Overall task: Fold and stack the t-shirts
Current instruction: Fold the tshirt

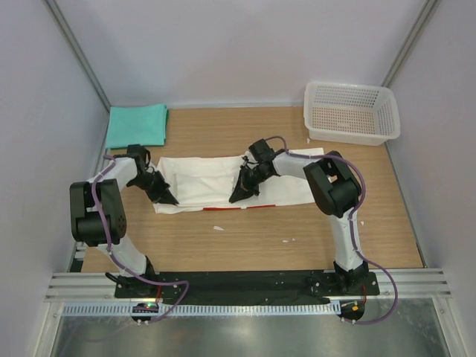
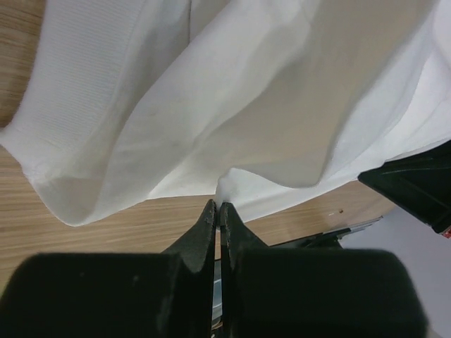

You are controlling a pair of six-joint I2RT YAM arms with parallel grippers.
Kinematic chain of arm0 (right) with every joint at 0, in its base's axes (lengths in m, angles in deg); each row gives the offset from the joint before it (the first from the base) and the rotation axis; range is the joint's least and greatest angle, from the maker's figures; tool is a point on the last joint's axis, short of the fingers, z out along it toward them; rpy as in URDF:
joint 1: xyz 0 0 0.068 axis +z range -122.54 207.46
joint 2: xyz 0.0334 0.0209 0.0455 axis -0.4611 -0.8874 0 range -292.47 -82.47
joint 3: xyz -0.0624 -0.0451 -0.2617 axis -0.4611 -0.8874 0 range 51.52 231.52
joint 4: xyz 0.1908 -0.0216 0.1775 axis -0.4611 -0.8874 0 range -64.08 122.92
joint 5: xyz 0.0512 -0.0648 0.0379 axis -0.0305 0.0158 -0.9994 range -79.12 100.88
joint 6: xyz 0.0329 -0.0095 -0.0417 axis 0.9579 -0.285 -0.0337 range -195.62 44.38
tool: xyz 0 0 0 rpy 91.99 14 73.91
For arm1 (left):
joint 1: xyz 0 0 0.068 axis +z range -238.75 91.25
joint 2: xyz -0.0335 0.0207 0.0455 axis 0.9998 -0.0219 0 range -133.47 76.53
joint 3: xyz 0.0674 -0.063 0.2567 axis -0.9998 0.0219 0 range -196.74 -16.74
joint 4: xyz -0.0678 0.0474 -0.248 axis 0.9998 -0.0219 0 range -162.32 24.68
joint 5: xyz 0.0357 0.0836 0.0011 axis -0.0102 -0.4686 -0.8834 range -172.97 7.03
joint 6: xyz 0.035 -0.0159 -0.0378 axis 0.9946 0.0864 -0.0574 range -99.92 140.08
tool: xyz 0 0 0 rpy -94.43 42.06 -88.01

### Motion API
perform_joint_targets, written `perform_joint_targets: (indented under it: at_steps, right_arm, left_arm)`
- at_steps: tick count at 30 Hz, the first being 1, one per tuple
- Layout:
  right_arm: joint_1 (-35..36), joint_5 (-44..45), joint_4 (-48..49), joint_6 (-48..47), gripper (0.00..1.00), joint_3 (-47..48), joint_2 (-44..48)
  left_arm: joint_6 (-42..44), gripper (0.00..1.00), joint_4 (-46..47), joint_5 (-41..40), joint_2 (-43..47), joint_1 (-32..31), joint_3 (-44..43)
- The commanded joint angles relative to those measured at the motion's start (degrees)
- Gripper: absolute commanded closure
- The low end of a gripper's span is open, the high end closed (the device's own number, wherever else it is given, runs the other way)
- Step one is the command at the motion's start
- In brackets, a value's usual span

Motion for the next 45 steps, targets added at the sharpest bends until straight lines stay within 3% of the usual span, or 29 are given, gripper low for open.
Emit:
perform_joint_targets:
  at_steps: [1,7,10,11,12,13,16,18,21,25,34,45]
  right_arm:
    - [0.15,3.32,-2.07,-1.38,0.96,-0.34,3.49]
    - [1.03,4.29,-2.24,-1.38,0.95,-0.86,3.49]
    - [1.21,4.99,-2.07,-1.64,0.93,-1.39,3.14]
    - [1.21,5.34,-2.15,-1.99,0.91,-1.3,3.14]
    - [1.12,5.86,-2.33,-2.95,0.86,-1.04,3.31]
    - [1.12,6.91,-2.59,-3.57,0.73,-0.43,3.49]
    - [0.69,9.2,-4.35,-6.38,0.59,1.59,5.07]
    - [0.25,10.44,-3.3,-6.65,0.55,1.86,6.3]
    - [-0.72,10.79,-1.98,-6.48,0.53,2.82,6.92]
    - [-1.6,10.97,-2.15,-6.56,0.54,7.56,4.02]
    - [-2.04,10.97,-2.24,-5.51,0.67,14.6,-1.78]
    - [-2.13,11.41,-2.94,-5.42,0.68,13.38,-1.61]
  left_arm:
    - [1.4,1.0,0.73,-5.1,0.29,1.49,0.37]
    - [1.93,1.0,0.73,-6.77,-0.59,1.49,1.34]
    - [2.1,0.87,1.08,-7.65,-1.03,1.49,1.08]
    - [2.19,0.77,1.08,-7.74,-1.03,1.49,0.99]
    - [2.36,0.72,1.17,-7.92,-0.77,1.49,0.21]
    - [2.45,0.69,0.82,-8.01,0.28,1.58,-0.32]
    - [2.81,0.56,1.16,-7.39,3.88,1.49,-2.43]
    - [2.37,0.5,3.7,-5.91,7.57,1.49,-3.14]
    - [0.88,0.49,7.66,-1.62,8.03,1.49,-4.63]
    - [-0.88,0.53,11.71,1.83,1.62,1.4,-7.79]
    - [-0.88,0.58,11.89,0.52,-5.16,1.4,-12.63]
    - [-2.11,0.61,12.42,1.66,-9.12,1.14,-13.95]
